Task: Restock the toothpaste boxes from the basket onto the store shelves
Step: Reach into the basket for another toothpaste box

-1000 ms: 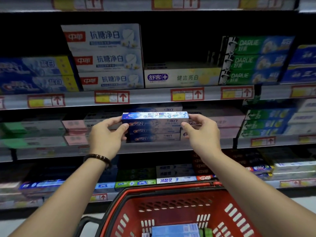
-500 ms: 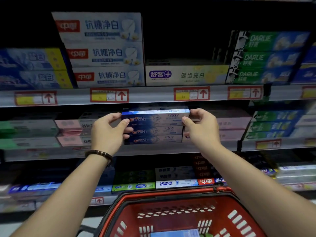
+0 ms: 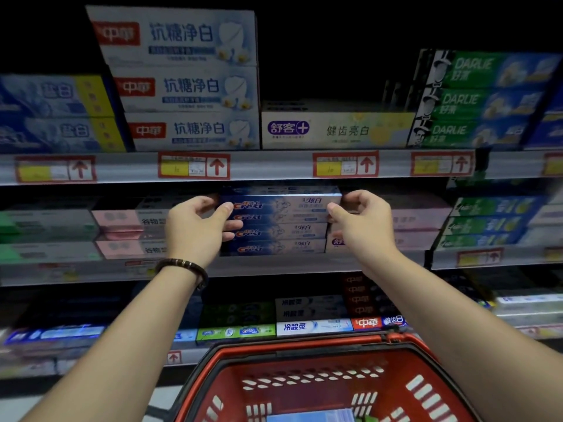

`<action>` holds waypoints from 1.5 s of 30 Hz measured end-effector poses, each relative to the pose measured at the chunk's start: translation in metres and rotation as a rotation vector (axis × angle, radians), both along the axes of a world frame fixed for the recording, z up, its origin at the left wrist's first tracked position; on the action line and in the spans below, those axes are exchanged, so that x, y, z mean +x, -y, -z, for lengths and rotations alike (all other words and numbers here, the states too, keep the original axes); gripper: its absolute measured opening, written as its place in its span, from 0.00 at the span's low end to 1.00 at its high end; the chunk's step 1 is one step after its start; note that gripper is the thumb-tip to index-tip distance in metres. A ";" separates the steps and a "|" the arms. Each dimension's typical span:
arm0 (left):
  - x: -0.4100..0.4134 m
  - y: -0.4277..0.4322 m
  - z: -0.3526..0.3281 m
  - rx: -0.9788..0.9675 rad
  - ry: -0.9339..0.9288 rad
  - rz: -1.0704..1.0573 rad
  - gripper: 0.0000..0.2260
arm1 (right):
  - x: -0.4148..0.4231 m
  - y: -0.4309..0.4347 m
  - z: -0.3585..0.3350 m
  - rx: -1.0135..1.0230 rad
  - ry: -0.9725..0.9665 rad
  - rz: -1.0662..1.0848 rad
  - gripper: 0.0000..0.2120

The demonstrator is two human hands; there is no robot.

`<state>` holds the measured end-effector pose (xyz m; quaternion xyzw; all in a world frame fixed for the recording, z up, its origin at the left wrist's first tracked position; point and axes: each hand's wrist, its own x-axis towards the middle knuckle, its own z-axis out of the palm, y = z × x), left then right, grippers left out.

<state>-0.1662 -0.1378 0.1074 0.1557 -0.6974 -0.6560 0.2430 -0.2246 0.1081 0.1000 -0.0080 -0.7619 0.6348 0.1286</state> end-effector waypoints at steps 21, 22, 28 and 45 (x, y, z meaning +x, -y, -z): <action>-0.018 0.001 -0.004 0.031 0.021 -0.015 0.06 | -0.012 0.012 -0.015 0.078 0.029 0.092 0.04; -0.019 0.001 -0.004 0.036 0.026 -0.013 0.06 | -0.013 0.012 -0.015 0.083 0.035 0.100 0.04; -0.022 0.000 -0.002 0.032 0.023 -0.031 0.04 | -0.018 0.013 -0.013 0.088 0.054 0.116 0.05; -0.020 -0.002 0.007 0.047 0.023 -0.018 0.06 | -0.015 0.016 -0.011 0.086 0.073 0.059 0.03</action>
